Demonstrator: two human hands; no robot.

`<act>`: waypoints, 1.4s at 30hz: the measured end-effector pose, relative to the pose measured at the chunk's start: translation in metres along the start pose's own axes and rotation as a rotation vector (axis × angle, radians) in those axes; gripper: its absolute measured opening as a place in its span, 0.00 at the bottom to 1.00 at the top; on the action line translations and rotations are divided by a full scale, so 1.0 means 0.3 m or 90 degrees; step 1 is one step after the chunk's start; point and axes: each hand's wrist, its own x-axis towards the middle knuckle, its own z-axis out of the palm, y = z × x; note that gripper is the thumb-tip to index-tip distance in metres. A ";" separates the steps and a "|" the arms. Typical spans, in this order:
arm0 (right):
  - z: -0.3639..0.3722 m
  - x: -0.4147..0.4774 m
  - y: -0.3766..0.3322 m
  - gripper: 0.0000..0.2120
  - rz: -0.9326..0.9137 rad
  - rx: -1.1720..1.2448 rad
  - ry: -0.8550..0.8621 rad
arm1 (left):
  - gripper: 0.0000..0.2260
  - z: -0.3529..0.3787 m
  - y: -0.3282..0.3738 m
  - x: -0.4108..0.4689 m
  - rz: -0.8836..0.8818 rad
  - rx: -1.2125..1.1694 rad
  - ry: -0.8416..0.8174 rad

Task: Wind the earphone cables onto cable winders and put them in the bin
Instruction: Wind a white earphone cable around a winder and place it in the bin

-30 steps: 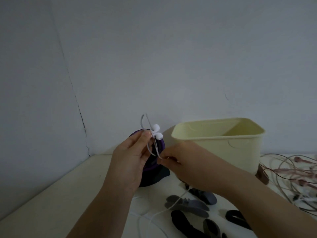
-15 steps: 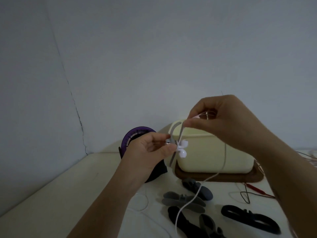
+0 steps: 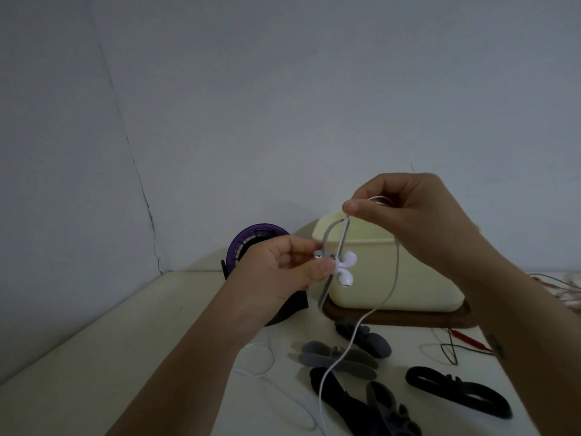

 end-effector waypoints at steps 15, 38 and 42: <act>0.049 -0.193 0.150 0.12 0.232 -0.009 -0.003 | 0.15 0.136 -0.031 0.014 -0.171 -0.518 -0.036; -0.014 -0.286 0.095 0.12 0.050 -0.555 -0.323 | 0.03 0.229 -0.186 0.004 -0.338 -0.372 0.169; -0.046 -0.226 0.024 0.15 0.023 -0.526 -0.334 | 0.01 0.241 -0.166 0.004 -0.239 -0.151 0.130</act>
